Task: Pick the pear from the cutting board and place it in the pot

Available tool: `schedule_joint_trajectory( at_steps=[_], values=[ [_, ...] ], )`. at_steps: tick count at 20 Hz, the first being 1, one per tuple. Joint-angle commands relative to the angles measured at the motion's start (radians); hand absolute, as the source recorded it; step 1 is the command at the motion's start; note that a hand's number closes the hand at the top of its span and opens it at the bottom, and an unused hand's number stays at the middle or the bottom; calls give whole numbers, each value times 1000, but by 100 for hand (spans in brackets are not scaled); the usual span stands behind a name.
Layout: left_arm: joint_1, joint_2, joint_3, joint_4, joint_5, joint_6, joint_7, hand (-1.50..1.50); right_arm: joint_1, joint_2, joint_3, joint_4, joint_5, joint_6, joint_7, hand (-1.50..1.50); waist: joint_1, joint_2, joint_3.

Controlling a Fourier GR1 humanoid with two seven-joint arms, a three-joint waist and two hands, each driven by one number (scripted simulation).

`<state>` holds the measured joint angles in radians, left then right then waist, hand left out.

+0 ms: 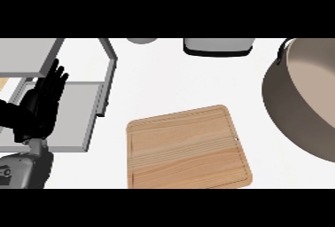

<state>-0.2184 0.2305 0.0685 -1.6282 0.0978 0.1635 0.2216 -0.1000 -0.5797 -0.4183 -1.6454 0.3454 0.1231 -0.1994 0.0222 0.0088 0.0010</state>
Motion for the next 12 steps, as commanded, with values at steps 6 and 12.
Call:
schedule_joint_trajectory(
  at_steps=[6, 12],
  values=[
    [0, 6, 22, 4, 28, -33, 5, 0, -267, -35, 71, 580, 257, -244, -243, 150, 9, 0, 1],
    [-41, 6, 13, 15, 11, -23, 31, 0, -299, 5, 84, 709, 245, -201, -219, 150, 3, 2, 1]
  ],
)
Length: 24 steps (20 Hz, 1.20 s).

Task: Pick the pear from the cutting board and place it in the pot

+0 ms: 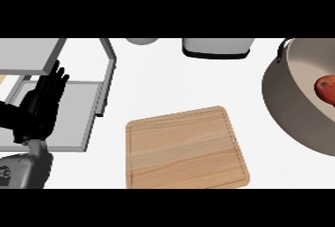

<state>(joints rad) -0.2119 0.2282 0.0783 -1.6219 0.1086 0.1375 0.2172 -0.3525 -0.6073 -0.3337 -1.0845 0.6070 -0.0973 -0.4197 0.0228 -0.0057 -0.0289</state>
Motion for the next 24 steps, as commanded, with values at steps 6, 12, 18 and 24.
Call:
schedule_joint_trajectory(
  at_steps=[6, 12, 18, 24],
  values=[
    [-13, -15, -24, 11, -17, 0, -6, 0, -83, 52, 19, 243, -73, 175, -23, -150, 26, 25, 32],
    [-28, 10, 4, 8, -12, 5, 15, 0, -120, 108, -88, 252, -266, 307, -93, -150, 16, 17, 35],
    [-7, -16, -3, 11, -2, 3, 1, 0, -148, 32, -224, 327, -421, 462, -88, -150, -4, 14, 32],
    [21, -6, 0, -29, -2, -3, 7, 0, -152, -131, -316, 478, -497, 610, -124, -150, 7, 16, 34]
  ],
)
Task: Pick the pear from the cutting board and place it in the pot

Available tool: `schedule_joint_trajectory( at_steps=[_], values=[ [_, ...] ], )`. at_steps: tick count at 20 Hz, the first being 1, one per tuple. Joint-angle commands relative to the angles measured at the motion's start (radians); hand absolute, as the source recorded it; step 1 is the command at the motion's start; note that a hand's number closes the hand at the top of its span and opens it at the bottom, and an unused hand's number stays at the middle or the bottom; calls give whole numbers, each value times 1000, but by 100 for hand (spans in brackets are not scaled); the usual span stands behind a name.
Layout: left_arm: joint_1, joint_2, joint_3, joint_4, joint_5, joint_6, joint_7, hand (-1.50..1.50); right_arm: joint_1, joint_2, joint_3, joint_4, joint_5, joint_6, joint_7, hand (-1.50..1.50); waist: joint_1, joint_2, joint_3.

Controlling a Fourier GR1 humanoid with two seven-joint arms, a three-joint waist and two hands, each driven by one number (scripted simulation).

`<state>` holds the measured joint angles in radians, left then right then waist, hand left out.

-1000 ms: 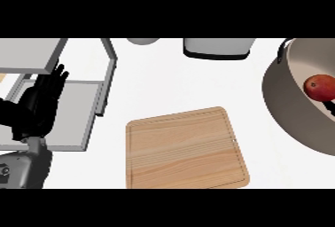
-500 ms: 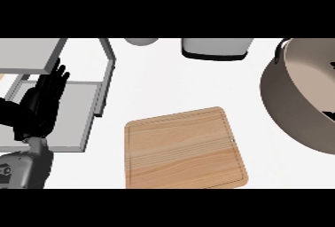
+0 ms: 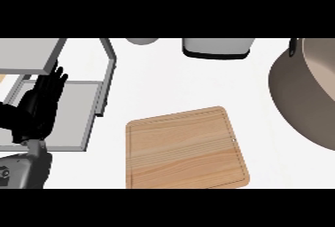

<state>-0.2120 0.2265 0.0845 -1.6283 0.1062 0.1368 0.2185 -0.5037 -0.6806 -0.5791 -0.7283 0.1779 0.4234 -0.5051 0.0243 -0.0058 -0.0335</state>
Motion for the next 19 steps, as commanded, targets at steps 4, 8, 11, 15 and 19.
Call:
schedule_joint_trajectory(
  at_steps=[4, 8, 11, 15, 19],
  values=[
    [-22, 6, 2, -5, 1, -3, 19, 0, -19, -153, -79, 238, -62, 166, -96, -150, 9, 23, 40],
    [-21, -4, -8, -38, -10, 15, 37, 0, 11, -211, -80, 323, -49, 208, -180, -150, 16, 22, 42],
    [-14, -8, -9, 9, -12, -1, -1, 0, -8, -242, -81, 366, -56, 226, -187, -150, 22, 29, 43],
    [-22, -27, -14, 39, -28, 14, -27, 0, 0, -290, -56, 393, -41, 268, -219, -150, 8, 25, 41],
    [-13, -16, -10, 4, -13, 4, 8, 0, 30, -284, -45, 412, -35, 248, -255, -150, 17, 28, 44]
  ],
)
